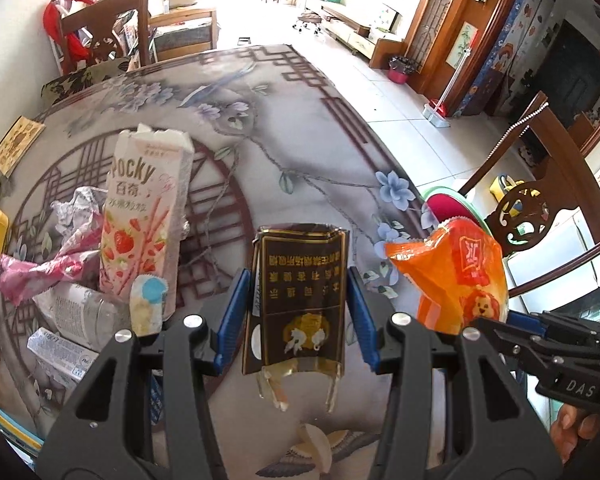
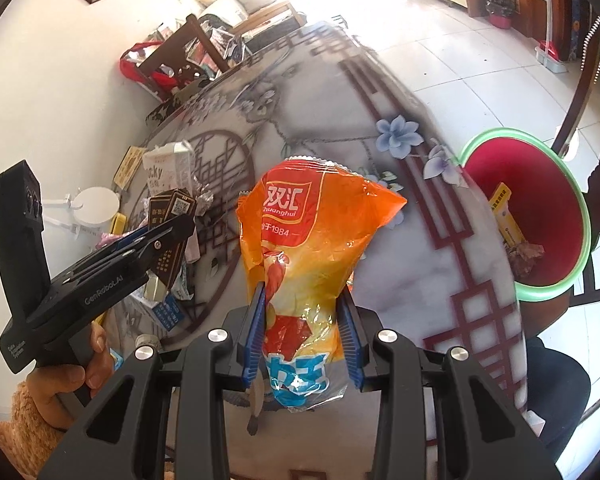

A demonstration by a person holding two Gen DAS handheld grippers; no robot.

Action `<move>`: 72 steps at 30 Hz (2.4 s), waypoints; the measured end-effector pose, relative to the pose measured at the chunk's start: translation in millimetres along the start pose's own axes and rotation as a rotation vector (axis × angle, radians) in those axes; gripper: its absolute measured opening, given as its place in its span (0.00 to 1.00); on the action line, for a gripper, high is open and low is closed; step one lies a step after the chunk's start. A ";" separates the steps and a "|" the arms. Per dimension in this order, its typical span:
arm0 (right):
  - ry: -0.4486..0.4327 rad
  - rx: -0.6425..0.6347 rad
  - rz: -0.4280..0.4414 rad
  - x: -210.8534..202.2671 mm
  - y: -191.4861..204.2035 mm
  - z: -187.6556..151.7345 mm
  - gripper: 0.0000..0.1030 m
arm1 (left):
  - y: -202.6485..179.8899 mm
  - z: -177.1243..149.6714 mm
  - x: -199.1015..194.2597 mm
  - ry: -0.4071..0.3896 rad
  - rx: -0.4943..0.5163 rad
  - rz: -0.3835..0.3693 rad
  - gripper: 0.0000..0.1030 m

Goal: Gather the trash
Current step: 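Carry both items to the bucket and open both tools to drop them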

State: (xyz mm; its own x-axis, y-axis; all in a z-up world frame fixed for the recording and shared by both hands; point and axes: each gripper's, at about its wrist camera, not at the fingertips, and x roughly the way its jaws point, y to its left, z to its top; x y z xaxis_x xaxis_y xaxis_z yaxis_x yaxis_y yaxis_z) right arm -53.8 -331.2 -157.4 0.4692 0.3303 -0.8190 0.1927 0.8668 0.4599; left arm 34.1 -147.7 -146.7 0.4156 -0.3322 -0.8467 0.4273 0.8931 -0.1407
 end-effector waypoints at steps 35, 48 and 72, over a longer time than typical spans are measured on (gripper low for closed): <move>-0.084 0.220 -0.116 -28.2 -126.0 31.3 0.32 | -76.8 30.9 33.0 0.042 0.113 -0.069 0.46; -0.124 0.265 -0.228 -28.9 -187.4 53.4 0.49 | -110.4 38.9 51.0 0.063 0.163 -0.089 0.46; -0.206 0.435 -0.350 -88.4 -249.5 8.5 0.59 | -267.2 62.4 106.6 0.062 0.434 -0.300 0.67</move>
State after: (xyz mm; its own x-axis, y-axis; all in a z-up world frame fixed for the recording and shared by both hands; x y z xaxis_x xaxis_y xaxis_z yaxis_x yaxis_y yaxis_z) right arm -136.0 -579.8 -196.9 0.4636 -0.0647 -0.8837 0.6812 0.6639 0.3087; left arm 14.4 -440.6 -167.4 0.1817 -0.5236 -0.8324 0.8187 0.5495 -0.1669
